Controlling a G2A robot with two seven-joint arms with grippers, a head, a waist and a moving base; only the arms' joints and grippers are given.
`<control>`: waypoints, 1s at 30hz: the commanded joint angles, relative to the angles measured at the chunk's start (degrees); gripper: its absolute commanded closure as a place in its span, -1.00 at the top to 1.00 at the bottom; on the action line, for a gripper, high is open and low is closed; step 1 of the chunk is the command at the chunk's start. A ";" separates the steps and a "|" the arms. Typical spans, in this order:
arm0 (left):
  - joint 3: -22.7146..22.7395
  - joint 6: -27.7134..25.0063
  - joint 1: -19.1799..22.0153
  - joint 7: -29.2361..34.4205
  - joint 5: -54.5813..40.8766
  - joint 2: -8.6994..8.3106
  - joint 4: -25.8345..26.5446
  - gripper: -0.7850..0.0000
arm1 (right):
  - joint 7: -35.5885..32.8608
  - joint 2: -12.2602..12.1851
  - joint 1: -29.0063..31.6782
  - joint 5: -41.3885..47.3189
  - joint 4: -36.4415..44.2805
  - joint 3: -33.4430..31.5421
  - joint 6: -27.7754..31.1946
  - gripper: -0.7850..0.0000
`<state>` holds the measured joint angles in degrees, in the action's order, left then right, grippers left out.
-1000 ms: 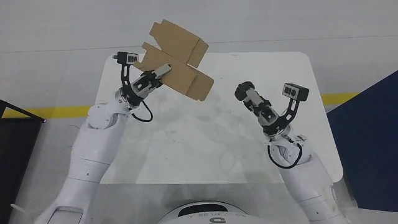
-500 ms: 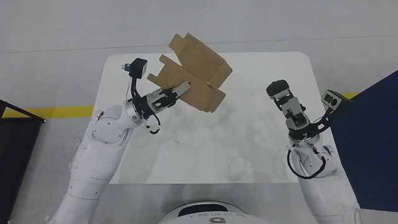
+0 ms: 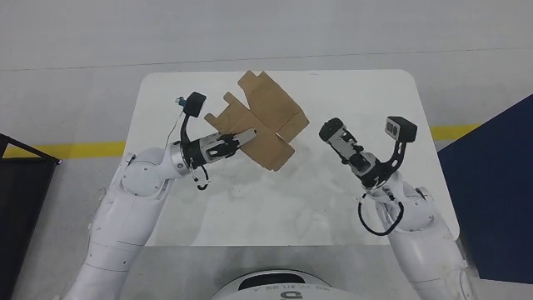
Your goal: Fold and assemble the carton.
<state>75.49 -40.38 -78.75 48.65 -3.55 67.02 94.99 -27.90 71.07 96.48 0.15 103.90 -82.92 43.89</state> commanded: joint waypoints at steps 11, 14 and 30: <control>-1.62 -1.35 0.60 2.58 -0.76 -0.76 -1.08 -1.00 | -1.02 0.05 -1.64 -4.29 -1.00 6.16 -2.62 0.52; -1.91 -1.48 0.75 2.42 -1.38 -0.90 -1.40 -1.00 | -0.50 0.05 -1.85 -4.83 -1.10 7.11 -2.22 0.23; -3.25 -2.27 1.34 3.36 -4.99 -1.75 -2.50 -1.00 | 4.60 -0.15 -3.11 -9.28 -2.67 8.44 -3.12 -0.37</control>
<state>72.20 -42.65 -77.39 52.00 -8.21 65.33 92.51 -23.66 70.94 93.26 -9.13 101.15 -74.34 40.67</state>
